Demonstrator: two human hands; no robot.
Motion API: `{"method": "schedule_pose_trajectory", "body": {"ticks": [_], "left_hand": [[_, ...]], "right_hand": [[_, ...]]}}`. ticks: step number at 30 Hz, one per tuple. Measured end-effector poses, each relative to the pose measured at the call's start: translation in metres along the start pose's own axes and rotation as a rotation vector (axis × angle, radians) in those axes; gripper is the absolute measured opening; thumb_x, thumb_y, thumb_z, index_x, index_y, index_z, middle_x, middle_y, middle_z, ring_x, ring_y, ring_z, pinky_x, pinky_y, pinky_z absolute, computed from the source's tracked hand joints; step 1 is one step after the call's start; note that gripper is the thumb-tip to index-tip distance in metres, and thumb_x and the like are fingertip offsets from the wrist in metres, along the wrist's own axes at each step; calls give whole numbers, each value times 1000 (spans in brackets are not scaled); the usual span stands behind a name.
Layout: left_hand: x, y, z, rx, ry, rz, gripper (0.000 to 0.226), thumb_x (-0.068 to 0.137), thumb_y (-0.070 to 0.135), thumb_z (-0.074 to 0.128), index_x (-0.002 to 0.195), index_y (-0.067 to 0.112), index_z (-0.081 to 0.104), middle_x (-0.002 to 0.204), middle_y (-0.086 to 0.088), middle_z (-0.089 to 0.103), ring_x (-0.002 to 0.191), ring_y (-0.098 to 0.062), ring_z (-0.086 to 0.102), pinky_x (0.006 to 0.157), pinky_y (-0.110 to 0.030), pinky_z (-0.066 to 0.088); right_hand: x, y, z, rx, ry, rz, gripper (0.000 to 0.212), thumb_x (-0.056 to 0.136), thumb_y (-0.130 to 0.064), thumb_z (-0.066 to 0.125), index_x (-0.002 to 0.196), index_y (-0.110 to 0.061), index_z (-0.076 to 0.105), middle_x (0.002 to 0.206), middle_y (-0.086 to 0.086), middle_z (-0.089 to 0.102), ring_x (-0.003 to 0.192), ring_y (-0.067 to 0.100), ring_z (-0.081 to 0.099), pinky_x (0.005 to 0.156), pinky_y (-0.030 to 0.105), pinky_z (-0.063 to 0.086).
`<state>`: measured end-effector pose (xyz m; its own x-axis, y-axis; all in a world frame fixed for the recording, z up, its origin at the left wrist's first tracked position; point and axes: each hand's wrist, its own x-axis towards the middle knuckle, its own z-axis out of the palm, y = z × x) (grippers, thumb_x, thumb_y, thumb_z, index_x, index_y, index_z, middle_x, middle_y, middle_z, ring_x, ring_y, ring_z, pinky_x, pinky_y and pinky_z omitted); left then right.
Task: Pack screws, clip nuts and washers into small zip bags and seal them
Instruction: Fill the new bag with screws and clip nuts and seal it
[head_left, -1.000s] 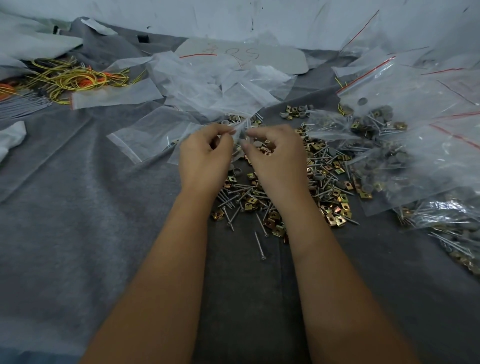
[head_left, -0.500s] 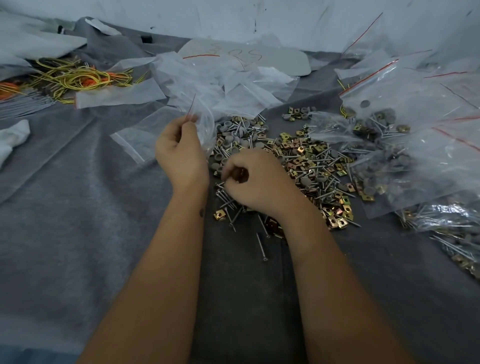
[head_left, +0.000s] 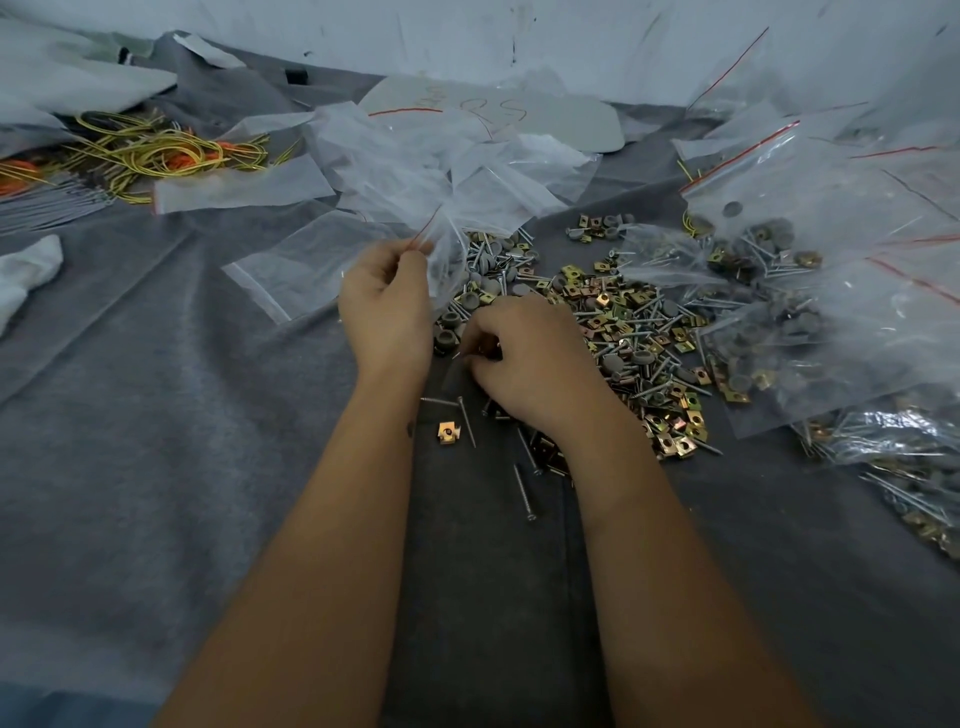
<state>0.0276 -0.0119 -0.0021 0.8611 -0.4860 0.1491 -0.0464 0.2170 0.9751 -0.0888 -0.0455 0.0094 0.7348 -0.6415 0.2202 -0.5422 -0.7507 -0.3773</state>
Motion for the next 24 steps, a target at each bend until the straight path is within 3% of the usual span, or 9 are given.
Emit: {"method": "schedule_pose_trajectory", "body": {"ticks": [5,10,13,18,21,22,24], "left_hand": [[-2,-2,1,63,-38,31,23,90,6,52,89,16,72,62,5,55,48,-1,40,48,-18,34],[-8,0,2,145,-140,56,21,91,8,53,91,14,73,59,11,55,46,2,42,45,-10,33],[-9,-2,2,195,-218,47,21,91,12,54,94,18,74,64,10,59,56,-2,49,54,-22,47],[-10,1,2,241,-241,57,22,88,18,57,88,31,75,66,10,64,60,-7,55,58,-32,52],[-11,2,2,212,-270,35,25,87,17,58,80,34,74,77,2,69,76,-32,66,68,-52,59],[-11,2,1,210,-273,43,26,87,16,57,80,34,74,77,0,69,75,-31,66,69,-52,58],[-12,2,1,203,-276,80,27,86,15,57,79,35,73,75,0,68,68,-14,60,67,-35,57]], "right_hand": [[1,3,1,307,197,83,9,83,-14,70,85,-23,72,82,-11,65,78,8,60,74,29,50],[1,10,-3,452,379,229,16,84,-11,69,83,-27,69,80,-16,64,74,0,61,69,24,52],[0,11,-6,498,475,257,17,84,-13,68,79,-29,66,79,-14,65,74,2,61,66,23,51],[0,7,-13,706,638,244,20,83,-8,68,78,-27,66,74,-13,64,66,-2,57,58,12,45],[0,5,-15,817,666,197,18,83,-8,71,81,-25,69,75,-12,67,69,2,58,61,12,46],[0,4,-14,823,656,187,17,83,-7,71,82,-25,70,77,-11,68,71,4,60,63,13,47],[1,3,-11,815,625,174,16,83,-7,71,83,-23,71,79,-9,70,75,6,63,67,15,49]]}}
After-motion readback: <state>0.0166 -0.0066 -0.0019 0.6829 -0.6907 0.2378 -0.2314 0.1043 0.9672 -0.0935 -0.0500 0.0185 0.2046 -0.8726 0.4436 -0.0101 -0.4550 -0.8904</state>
